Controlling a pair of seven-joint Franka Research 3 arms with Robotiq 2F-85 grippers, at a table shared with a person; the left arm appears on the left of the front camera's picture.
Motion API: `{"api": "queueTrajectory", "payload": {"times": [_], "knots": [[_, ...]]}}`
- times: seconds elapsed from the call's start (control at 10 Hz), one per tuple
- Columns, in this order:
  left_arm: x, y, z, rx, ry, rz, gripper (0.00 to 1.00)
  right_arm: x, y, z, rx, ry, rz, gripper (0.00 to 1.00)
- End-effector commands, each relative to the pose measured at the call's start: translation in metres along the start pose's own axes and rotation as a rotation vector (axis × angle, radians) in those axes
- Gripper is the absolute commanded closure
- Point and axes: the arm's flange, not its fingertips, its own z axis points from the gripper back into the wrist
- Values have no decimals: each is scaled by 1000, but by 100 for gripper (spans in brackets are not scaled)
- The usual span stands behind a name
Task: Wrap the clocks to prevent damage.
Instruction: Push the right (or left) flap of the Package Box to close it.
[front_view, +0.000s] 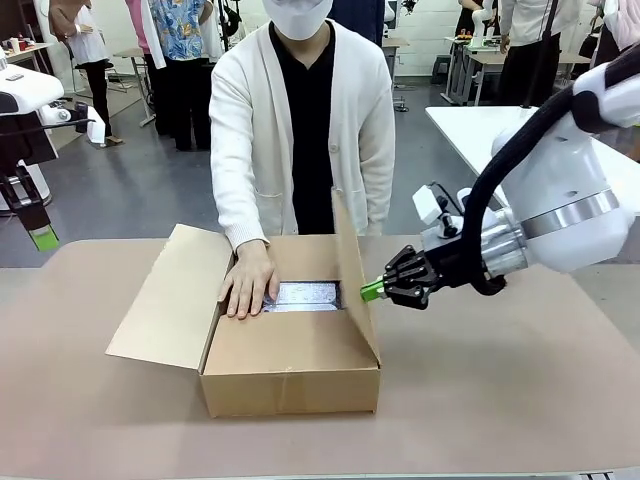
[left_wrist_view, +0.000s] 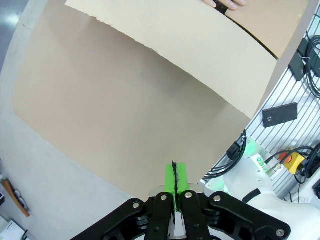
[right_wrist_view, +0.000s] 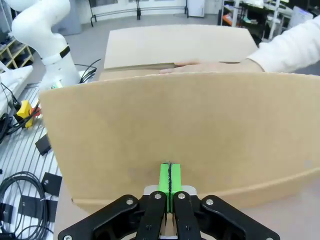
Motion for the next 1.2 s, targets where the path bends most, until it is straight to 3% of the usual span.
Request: {"api": "queueTrajectory", "payload": {"times": [0.0, 0.4, 1.1], "knots": [[1, 0, 2, 3, 10, 18, 100, -1, -2, -19, -11, 20, 30, 99], [1, 0, 2, 3, 10, 18, 100, 3, -3, -34, -24, 65, 54, 99], [1, 0, 2, 3, 10, 18, 100, -28, -10, -60, 5, 134, -1, 99]]}}
